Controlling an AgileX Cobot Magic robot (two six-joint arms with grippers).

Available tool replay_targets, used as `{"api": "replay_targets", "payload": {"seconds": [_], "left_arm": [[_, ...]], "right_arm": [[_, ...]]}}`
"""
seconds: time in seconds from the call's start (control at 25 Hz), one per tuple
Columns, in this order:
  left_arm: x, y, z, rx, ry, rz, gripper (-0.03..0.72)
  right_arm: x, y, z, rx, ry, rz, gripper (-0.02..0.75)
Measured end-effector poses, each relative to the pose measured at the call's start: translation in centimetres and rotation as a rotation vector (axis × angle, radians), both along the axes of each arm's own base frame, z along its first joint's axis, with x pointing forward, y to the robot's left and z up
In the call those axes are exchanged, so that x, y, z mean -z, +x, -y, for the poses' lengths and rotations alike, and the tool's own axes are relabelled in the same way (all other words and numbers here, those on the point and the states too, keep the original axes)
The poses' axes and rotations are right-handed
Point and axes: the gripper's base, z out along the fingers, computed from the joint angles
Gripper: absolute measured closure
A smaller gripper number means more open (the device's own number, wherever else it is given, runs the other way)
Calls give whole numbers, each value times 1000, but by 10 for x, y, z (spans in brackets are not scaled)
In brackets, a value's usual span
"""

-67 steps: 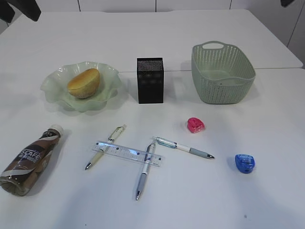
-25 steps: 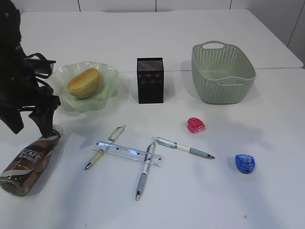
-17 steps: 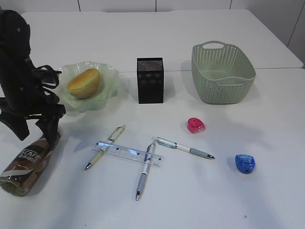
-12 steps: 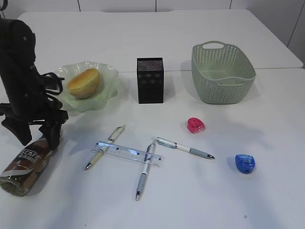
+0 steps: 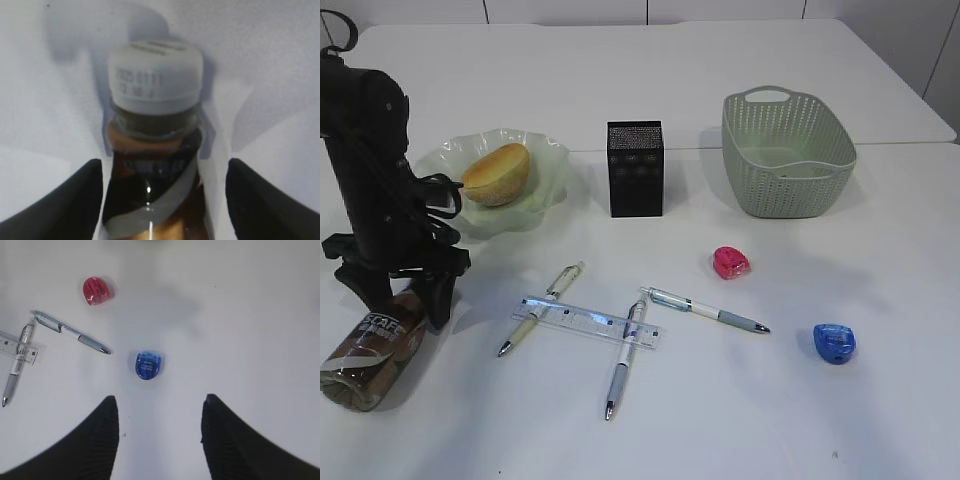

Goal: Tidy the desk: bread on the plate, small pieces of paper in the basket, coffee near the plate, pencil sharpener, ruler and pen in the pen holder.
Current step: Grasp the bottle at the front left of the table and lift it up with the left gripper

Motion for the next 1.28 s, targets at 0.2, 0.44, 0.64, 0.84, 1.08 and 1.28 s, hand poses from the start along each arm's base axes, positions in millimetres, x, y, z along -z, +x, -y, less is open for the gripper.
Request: {"api": "replay_targets", "payload": {"seconds": [0.2, 0.44, 0.64, 0.84, 1.08, 1.28], "left_arm": [[9, 0, 0, 0, 4, -23, 148], [16, 0, 0, 0, 7, -38, 155], [16, 0, 0, 2, 11, -37, 270], [16, 0, 0, 2, 11, -40, 401], [15, -1, -1, 4, 18, -56, 412], [15, -3, -2, 6, 25, -74, 414]], "right_arm": [[0, 0, 0, 0, 0, 0, 312], [0, 0, 0, 0, 0, 0, 312], [0, 0, 0, 0, 0, 0, 312], [0, 0, 0, 0, 0, 0, 312], [0, 0, 0, 0, 0, 0, 312], [0, 0, 0, 0, 0, 0, 312]]}}
